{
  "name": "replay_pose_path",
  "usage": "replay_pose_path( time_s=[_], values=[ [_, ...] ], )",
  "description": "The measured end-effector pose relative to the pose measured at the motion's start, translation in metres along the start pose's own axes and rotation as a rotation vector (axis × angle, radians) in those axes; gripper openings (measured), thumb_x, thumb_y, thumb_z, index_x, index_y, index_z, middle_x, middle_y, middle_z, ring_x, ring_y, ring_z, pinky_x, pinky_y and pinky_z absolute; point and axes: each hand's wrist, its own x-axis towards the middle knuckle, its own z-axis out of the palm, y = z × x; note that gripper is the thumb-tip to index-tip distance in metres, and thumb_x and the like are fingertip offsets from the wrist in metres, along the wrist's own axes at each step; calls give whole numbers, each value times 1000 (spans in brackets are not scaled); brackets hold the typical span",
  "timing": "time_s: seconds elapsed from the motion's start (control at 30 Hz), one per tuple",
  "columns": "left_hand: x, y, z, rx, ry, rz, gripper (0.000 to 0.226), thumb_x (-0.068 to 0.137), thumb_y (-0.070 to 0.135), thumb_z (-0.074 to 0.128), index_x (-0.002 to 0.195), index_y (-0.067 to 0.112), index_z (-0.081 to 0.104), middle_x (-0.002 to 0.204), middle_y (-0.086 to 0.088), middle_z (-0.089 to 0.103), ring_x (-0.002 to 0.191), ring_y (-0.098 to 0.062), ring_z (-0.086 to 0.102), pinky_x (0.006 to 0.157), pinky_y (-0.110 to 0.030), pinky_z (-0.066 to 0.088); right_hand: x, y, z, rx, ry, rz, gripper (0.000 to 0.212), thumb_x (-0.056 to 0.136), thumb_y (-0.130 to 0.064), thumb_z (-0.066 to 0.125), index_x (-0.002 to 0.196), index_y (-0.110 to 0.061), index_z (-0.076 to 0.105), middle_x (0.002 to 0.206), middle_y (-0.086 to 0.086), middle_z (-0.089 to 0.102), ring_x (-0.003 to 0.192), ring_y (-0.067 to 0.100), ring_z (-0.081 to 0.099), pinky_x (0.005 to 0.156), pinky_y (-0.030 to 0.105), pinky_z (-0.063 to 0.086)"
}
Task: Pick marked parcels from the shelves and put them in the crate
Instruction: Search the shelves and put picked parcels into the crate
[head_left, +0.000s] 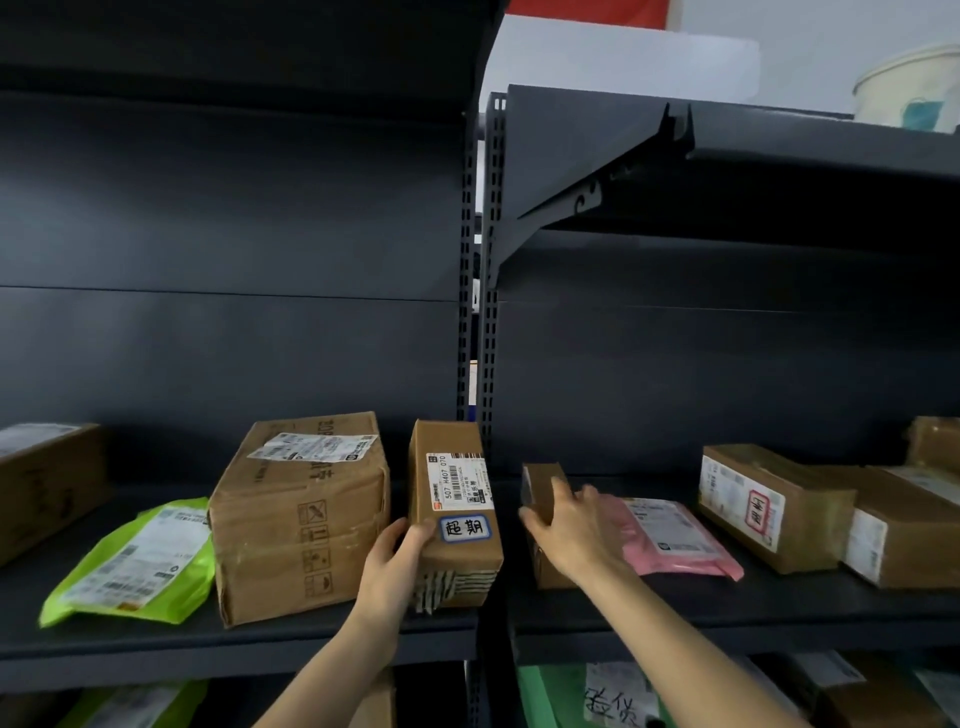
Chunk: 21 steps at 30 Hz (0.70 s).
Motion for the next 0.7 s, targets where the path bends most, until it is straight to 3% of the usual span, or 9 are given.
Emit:
replay_pose_path(
  time_s=[0.13, 0.23, 0.3, 0.37, 0.47, 0.6, 0.7],
  values=[
    [0, -3, -2, -29, 26, 20, 97, 49, 59, 69, 132, 15, 49, 116, -10, 66, 102, -28, 65, 93, -49, 52, 4, 9, 6, 15, -6, -35, 48, 94, -43, 41, 135, -20, 36, 118, 13, 53, 87, 22, 62, 57, 30, 52],
    [-3, -7, -1, -41, 54, 45, 97, 49, 60, 70, 132, 15, 49, 115, -10, 67, 102, -28, 66, 93, -50, 52, -3, 22, 3, 239, 15, -38, 46, 96, -35, 43, 137, -15, 38, 109, 11, 59, 72, 17, 61, 49, 24, 48],
    [-8, -8, 4, -44, 48, 55, 96, 51, 60, 70, 133, 16, 48, 115, -10, 67, 102, -28, 66, 92, -49, 52, -11, 33, 0, 453, 42, -7, 48, 96, -31, 45, 140, -13, 36, 115, 11, 57, 79, 15, 59, 66, 25, 53],
    [-16, -8, 10, -43, 37, 67, 85, 60, 55, 70, 132, 16, 48, 114, -11, 67, 101, -28, 66, 90, -48, 53, -22, 44, -3, 625, 73, -8, 46, 96, -25, 47, 138, -11, 38, 125, 9, 51, 94, 12, 52, 78, 18, 47],
    [-27, -10, 22, -20, 14, 98, 55, 84, 39, 62, 132, 15, 49, 112, -11, 68, 100, -27, 66, 83, -42, 54, -38, 56, -3, 891, 88, -25, 36, 95, -22, 48, 130, -14, 45, 124, 4, 52, 111, 15, 54, 70, 11, 46],
    [-38, -11, 35, 1, 1, 144, 42, 90, 30, 56, 130, 19, 48, 112, -9, 66, 100, -24, 64, 74, -33, 51, -57, 63, -11, 1187, 55, -28, 25, 95, -21, 46, 119, -26, 43, 113, -3, 58, 99, 2, 58, 66, 10, 49],
    [-43, -9, 39, 9, -5, 169, 37, 90, 30, 55, 126, 22, 51, 112, -8, 67, 101, -25, 64, 82, -40, 52, -65, 65, -15, 1280, 60, -55, 22, 95, -23, 46, 115, -31, 44, 112, -9, 58, 100, -2, 56, 71, 8, 49]
  ],
)
